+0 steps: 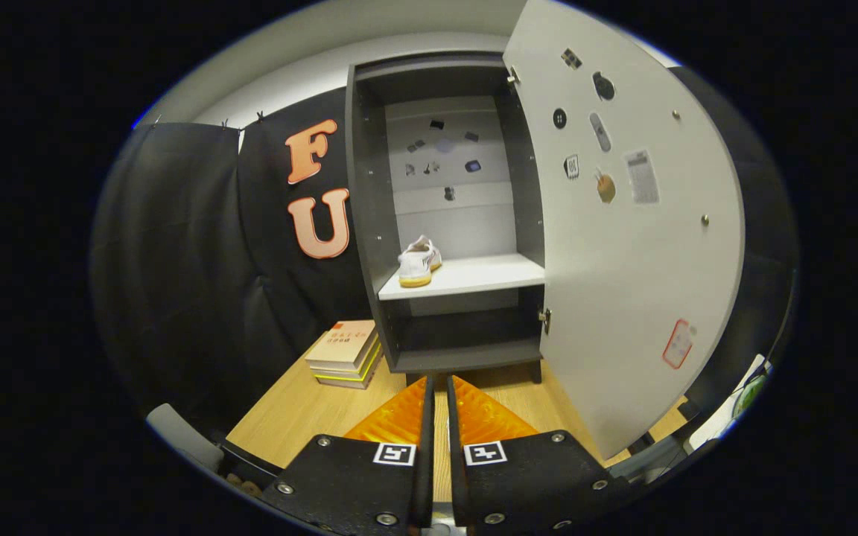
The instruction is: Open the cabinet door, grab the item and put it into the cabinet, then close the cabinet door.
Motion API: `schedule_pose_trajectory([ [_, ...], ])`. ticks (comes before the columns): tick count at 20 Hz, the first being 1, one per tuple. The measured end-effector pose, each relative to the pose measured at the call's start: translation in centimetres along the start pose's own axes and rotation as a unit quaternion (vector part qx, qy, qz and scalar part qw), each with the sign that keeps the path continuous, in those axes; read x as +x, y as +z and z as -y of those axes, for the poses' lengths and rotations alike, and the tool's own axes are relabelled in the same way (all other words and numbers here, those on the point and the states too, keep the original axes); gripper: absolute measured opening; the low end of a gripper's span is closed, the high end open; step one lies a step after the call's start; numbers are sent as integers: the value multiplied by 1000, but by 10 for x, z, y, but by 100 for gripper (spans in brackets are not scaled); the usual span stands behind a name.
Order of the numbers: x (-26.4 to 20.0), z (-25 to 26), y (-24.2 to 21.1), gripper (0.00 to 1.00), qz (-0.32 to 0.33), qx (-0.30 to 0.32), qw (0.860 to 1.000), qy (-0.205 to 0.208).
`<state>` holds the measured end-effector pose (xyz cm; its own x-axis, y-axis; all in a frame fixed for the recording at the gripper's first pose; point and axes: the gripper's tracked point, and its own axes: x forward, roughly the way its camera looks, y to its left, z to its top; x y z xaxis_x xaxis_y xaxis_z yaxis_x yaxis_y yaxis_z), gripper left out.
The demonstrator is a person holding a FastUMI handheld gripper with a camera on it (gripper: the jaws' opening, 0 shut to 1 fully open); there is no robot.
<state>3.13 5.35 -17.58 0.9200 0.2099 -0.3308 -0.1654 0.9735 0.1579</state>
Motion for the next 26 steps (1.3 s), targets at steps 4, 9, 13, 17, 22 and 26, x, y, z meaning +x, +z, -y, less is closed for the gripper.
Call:
schedule_pose_trajectory([
  [4, 49, -3, -79, 14, -75, 2, 997, 6],
  [9, 98, 3, -163, 20, -155, 8, 988, 13],
  [13, 132, 6, -205, 21, -193, 31, 981, 17],
  [17, 158, 11, -230, 24, -220, 23, 975, 23],
  [22, 188, 7, -246, 25, -234, 28, 971, 30],
  [26, 207, 5, -256, 20, -240, 28, 970, 28],
])
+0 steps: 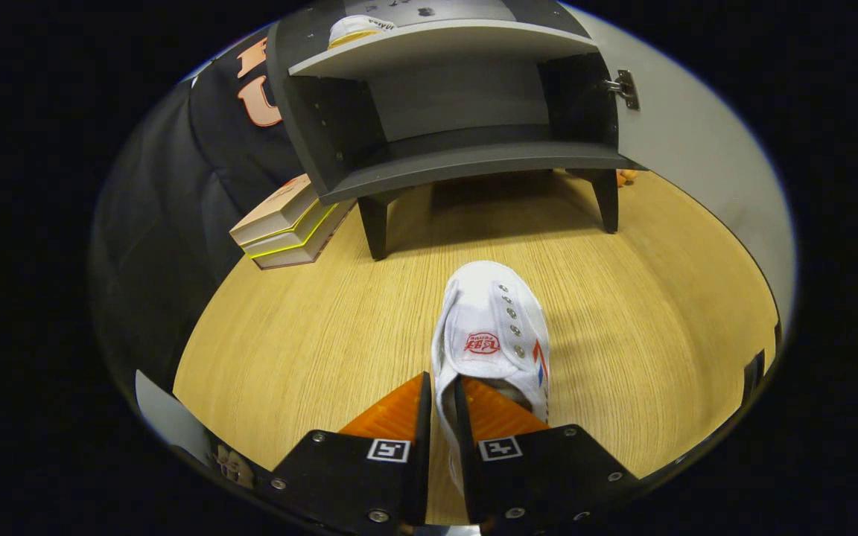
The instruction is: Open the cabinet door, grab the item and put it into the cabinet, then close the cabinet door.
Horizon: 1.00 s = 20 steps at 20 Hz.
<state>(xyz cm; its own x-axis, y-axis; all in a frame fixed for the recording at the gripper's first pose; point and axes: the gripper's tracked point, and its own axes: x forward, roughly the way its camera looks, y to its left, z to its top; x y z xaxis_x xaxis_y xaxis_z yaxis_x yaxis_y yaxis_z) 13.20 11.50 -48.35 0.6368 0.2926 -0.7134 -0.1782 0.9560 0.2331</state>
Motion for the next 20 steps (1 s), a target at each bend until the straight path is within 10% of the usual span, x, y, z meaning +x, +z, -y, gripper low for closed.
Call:
schedule_pose_trajectory([
  [20, -26, 7, 26, 1, 31, -31, 999, -23],
])
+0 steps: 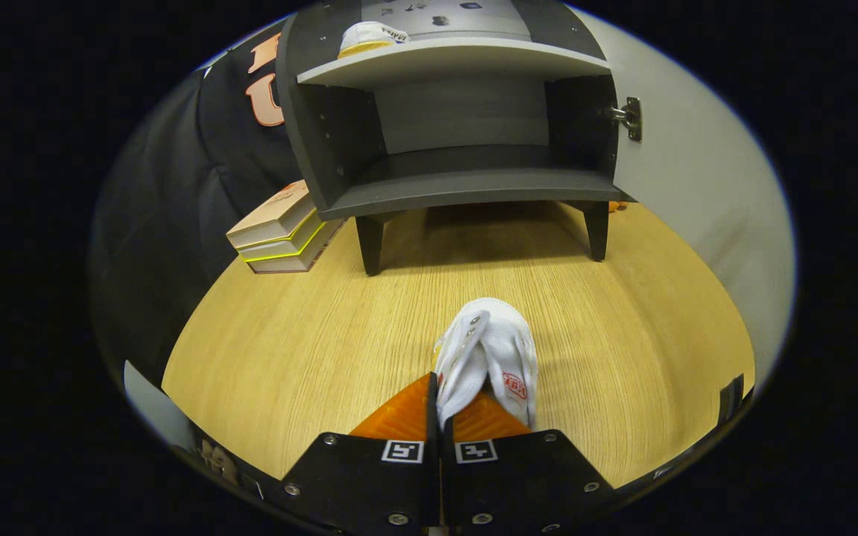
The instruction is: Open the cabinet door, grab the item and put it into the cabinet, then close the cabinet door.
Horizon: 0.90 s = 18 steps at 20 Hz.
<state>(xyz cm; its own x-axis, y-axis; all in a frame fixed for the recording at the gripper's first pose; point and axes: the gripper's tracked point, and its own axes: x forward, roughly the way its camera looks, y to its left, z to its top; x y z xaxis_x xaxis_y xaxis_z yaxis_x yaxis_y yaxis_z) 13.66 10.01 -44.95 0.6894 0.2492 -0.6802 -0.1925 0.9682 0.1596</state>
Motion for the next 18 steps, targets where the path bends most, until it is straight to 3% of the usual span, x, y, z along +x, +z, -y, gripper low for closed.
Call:
schedule_pose_trajectory([
  [12, -95, -7, 68, 1, 56, -37, 998, -8],
  [18, -144, -18, 133, 1, 119, -50, 992, 7],
])
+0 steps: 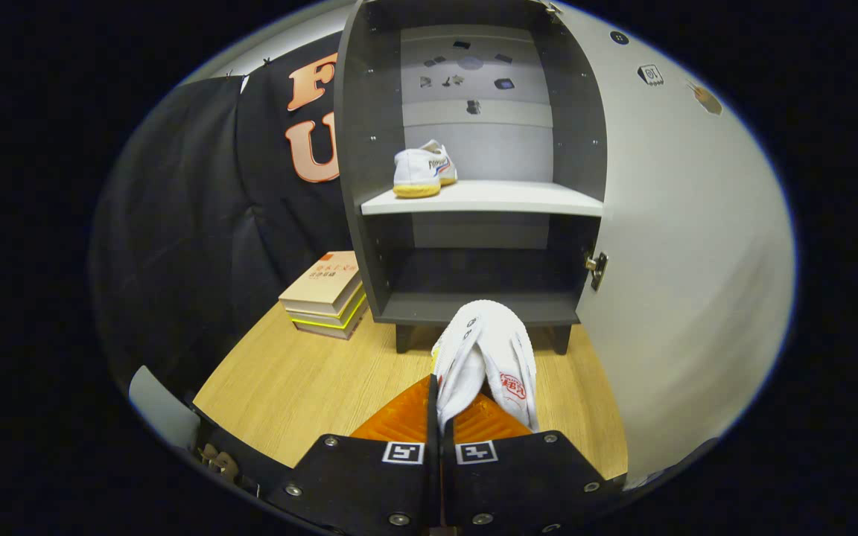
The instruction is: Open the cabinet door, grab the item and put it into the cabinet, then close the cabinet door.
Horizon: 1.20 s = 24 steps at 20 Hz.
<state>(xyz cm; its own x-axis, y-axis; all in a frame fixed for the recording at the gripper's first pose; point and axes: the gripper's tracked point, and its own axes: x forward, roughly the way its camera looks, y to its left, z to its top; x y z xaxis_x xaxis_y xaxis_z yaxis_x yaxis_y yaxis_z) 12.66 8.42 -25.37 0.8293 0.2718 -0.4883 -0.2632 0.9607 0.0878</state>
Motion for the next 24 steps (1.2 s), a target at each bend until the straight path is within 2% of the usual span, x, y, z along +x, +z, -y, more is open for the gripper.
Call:
schedule_pose_trajectory([
  [4, -12, 3, 60, 1, 43, -13, 999, 6],
  [9, 2, 14, 129, 1, 87, -30, 996, 9],
  [14, 29, 29, 183, 1, 110, -50, 993, 10],
  [24, 116, 57, 249, 1, 114, -68, 991, 10],
])
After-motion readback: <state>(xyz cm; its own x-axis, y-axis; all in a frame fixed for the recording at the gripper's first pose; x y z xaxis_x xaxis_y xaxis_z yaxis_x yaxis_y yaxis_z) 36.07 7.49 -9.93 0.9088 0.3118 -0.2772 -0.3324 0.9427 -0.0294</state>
